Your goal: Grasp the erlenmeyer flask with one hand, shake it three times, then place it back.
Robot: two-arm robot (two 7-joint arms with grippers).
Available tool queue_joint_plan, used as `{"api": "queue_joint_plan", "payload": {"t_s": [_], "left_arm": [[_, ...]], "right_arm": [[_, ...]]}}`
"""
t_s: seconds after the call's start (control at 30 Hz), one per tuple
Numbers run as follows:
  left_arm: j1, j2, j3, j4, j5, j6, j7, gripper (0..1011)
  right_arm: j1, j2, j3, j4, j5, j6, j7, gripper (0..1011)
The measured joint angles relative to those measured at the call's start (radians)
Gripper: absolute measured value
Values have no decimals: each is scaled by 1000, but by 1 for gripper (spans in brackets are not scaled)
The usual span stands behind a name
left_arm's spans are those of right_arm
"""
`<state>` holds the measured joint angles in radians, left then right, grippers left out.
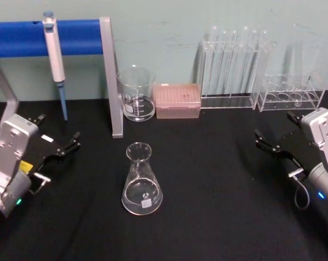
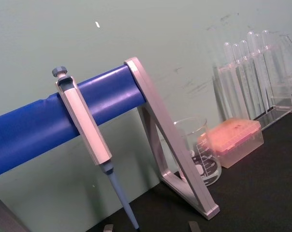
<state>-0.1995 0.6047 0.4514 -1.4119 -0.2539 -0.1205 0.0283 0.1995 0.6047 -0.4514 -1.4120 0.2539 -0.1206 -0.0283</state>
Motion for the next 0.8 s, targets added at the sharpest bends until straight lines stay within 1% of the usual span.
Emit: {"api": "queue_joint_plan", "payload": {"t_s": [0.1,0.13,0.4,0.5,0.8], "left_arm": [[0,0,0,0,0,0,0,1001],[0,0,0,0,0,0,0,1001],[0,0,0,0,0,0,0,1001],[0,0,0,0,0,0,0,1001],[0,0,0,0,0,0,0,1001]], "right_arm": [[-1,-1,3,0,0,-1,0,1000],[-6,-4,12,-2,0,-3,0,1000],[-34,-12,45,-25,16,-9,14,1000],[-54,-10,64,-43,30,-7,32,1000],[-108,9,100,-95,74,0,94,1000]]}}
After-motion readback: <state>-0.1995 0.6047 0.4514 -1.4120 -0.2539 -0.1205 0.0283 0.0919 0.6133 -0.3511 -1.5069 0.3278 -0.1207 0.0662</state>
